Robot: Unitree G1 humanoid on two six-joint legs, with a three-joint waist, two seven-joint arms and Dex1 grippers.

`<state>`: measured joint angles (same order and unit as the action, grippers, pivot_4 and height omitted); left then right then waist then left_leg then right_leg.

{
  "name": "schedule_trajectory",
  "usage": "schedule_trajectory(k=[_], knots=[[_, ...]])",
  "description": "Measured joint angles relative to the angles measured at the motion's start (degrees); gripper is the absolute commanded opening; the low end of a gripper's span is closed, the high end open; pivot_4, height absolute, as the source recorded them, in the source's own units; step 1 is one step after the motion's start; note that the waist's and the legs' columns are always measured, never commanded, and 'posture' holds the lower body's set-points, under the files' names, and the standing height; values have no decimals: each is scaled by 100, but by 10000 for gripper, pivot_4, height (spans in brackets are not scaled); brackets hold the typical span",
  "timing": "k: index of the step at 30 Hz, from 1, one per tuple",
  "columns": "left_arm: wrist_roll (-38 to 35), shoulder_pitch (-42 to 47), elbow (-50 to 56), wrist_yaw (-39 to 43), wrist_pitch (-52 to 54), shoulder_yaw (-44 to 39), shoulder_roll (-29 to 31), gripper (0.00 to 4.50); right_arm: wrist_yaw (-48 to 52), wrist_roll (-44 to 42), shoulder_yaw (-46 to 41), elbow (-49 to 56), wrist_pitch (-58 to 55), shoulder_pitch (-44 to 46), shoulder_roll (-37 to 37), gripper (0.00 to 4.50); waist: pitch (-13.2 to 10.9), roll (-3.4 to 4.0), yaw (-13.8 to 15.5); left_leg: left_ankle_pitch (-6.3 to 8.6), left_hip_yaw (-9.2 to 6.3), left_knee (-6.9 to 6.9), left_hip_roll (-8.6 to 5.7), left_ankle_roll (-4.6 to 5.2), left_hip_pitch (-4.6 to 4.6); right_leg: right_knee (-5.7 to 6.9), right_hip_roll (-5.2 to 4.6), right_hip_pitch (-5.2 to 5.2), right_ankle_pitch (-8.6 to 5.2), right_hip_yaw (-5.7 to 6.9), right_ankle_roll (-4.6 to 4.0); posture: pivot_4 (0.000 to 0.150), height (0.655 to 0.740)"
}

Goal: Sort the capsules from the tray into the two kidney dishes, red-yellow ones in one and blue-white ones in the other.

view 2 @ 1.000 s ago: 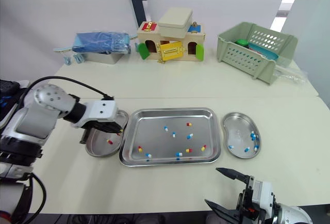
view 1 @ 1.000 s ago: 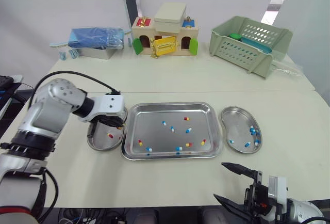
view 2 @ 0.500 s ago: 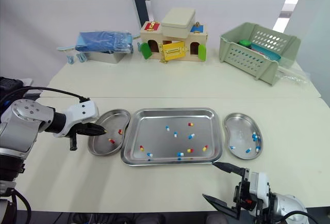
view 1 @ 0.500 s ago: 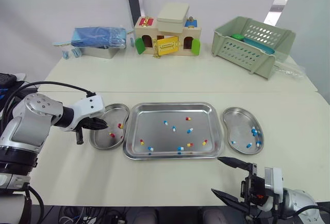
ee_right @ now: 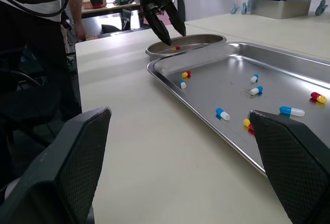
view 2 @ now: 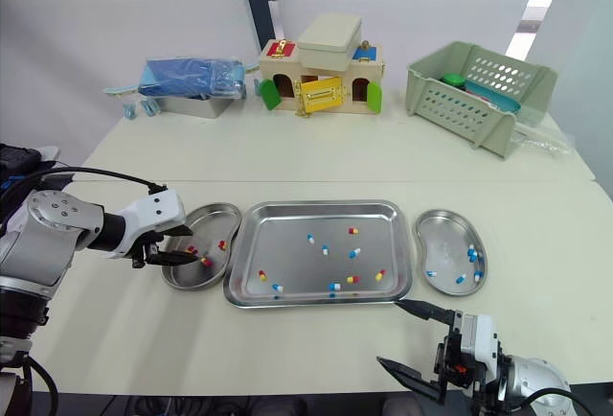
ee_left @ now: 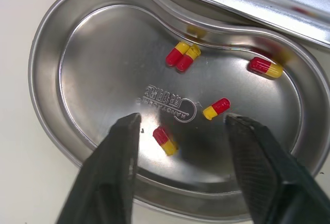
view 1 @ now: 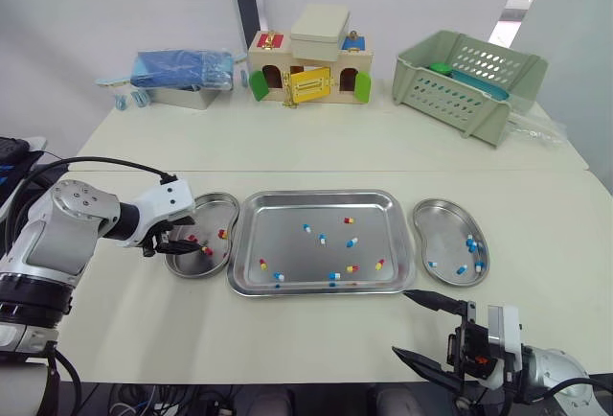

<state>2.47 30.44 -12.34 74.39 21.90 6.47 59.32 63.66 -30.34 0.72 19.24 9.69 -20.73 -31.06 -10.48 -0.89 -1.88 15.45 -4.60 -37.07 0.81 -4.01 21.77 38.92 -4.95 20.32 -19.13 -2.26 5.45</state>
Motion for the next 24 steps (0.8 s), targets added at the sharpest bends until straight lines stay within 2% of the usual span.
schedule_trajectory(k=[3,17,22,24], knots=[[-10,0,1,-6,15,0,0,44696,-5,-1,-6,39,-12,-1,-4,45000,0,0,0,0,0,0,0,0,0,0,0,0,0,0,0,1500,7400],[-167,-232,100,-160,181,-68,-4,44696,-27,-133,-335,165,-181,33,-217,45000,0,0,0,0,0,0,0,0,0,1,0,0,0,0,0,1500,7400],[-474,-780,195,-316,424,-630,249,44696,3,-296,-899,-44,-270,179,-449,45000,0,0,-27,0,0,3,1,0,1,2,0,5,0,-2,0,1500,7400],[-577,-1214,138,-453,411,-1114,447,44696,106,-333,-1153,-277,-263,204,-552,45000,0,0,-44,0,4,4,2,1,0,1,0,5,0,-4,0,1500,7400]])
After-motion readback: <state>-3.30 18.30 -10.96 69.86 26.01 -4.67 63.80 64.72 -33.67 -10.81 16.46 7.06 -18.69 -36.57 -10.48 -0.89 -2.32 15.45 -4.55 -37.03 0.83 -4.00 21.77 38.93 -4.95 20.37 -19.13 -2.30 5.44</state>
